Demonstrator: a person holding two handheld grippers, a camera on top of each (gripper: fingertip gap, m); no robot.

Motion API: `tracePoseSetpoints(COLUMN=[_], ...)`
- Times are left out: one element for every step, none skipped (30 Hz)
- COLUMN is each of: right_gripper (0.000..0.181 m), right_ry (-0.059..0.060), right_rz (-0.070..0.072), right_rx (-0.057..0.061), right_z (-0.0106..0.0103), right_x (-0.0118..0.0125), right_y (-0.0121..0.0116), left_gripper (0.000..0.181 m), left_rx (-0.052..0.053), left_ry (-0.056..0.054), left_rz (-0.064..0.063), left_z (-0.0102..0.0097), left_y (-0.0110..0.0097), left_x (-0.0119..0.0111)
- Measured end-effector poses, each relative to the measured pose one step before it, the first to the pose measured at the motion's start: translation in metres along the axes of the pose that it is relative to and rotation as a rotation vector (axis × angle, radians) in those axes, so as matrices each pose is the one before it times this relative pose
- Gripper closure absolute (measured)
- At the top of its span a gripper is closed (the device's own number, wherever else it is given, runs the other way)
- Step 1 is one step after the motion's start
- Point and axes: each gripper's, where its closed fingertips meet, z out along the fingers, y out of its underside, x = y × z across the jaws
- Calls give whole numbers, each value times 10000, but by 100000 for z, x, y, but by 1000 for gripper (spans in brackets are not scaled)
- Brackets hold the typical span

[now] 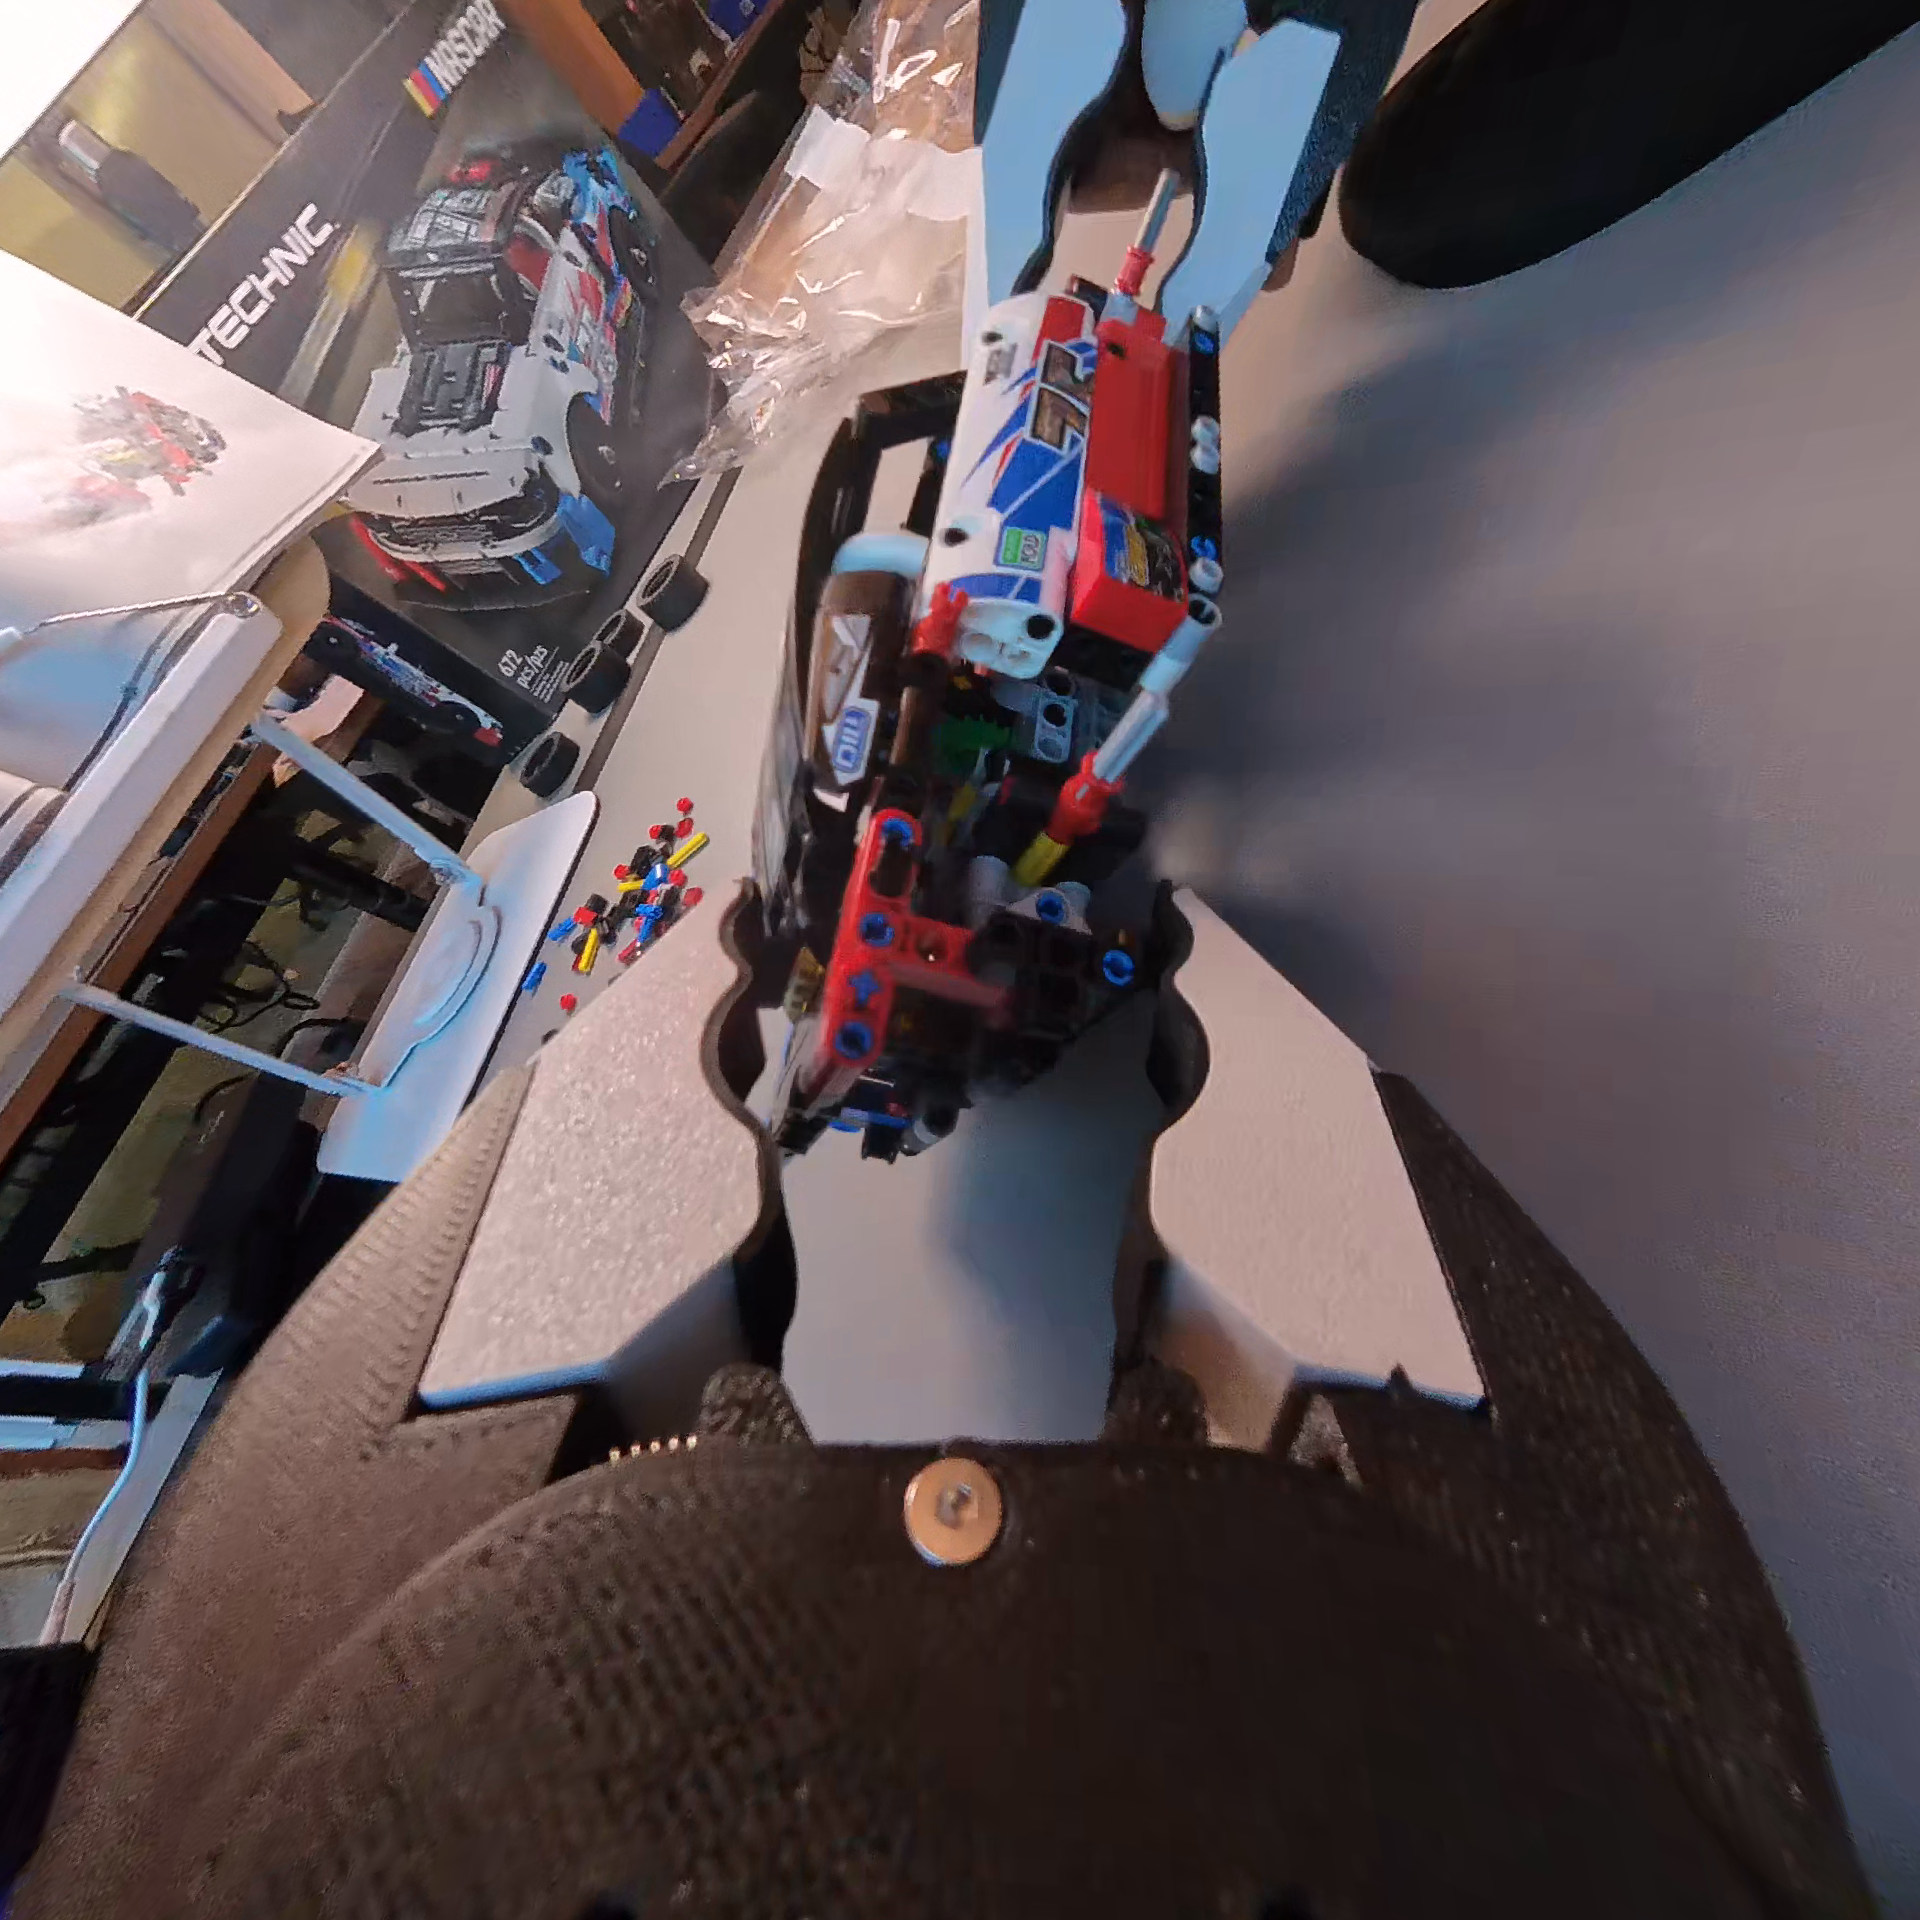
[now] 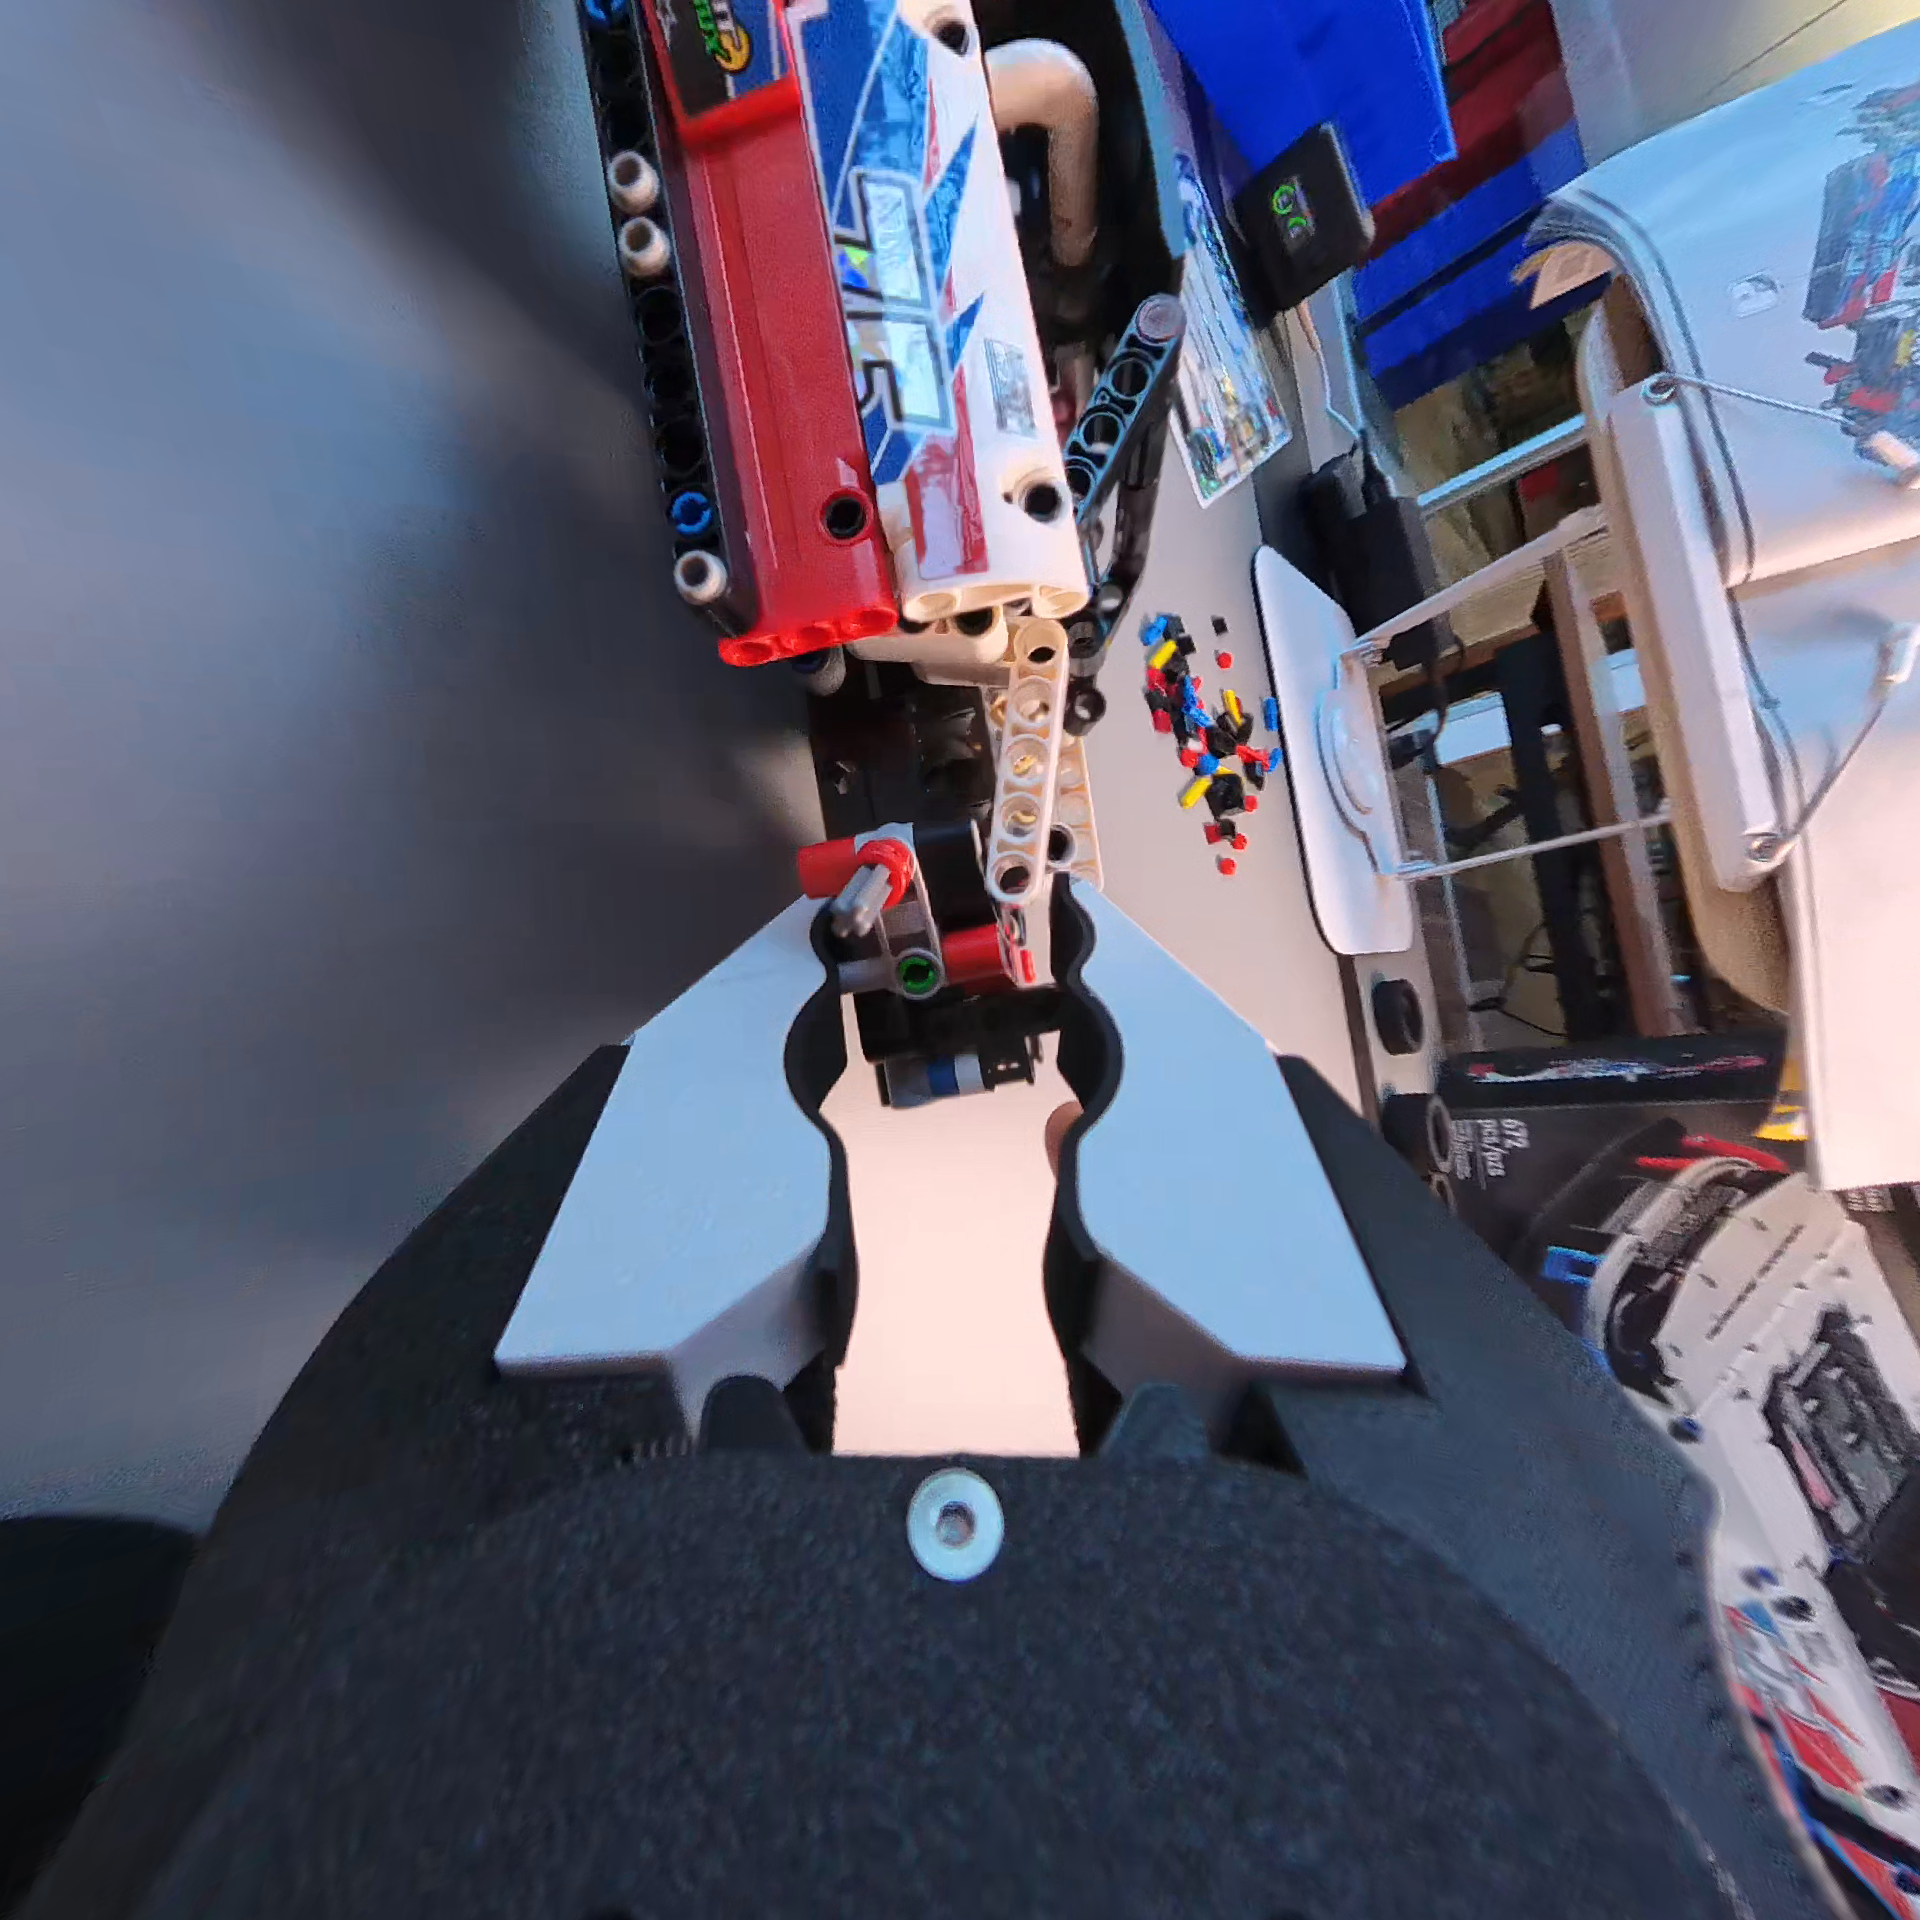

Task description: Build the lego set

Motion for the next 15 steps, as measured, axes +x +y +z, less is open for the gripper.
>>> tracePoseSetpoints(right_gripper=[146,146,146,145,145,145,144,144,143,142,138,135,134,134,135], right_ry=[165,190,88,-22,47,90,72,45,76,14,-94,-42,20,25,14], right_rz=[-139,4,-10,-62,-78,-51,-53,-92,-61,56,152,149,62,47,44], right_rx=[-126,-31,-3,-103,-87,-25,-51,-94,-80,-3,61,119,76,96,21], right_z=[551,508,461,434,402,364,347,292,174,33,-120,-276,-352,-331,-225], right_x=[297,426,317,189,287,296,212,94,88,-16,-167,-105,-23,-50,-107], right_y=[429,242,115,186,144,107,180,243,219,110,20,-68,14,-36,59], left_gripper=[109,109,110,110,110,111,111,112,114,117,119,121,121,121,121], left_rx=[-133,-200,-151,-112,-150,-208,-183,-134,-131,-147,-127,-74,-24,20,19], left_ry=[-171,-200,-175,-140,-166,-189,-184,-165,-135,-91,-54,-35,-29,4,19], left_rz=[-38,18,58,58,48,100,187,220,205,159,123,129,69,-29,-59], left_z=[-26,75,112,102,120,163,190,198,194,192,178,157,111,94,92], left_y=[329,452,349,252,265,323,288,186,179,210,224,184,109,5,-51], left_x=[-351,-366,-298,-257,-279,-272,-194,-129,-76,-58,-22,-17,-33,-12,-19])
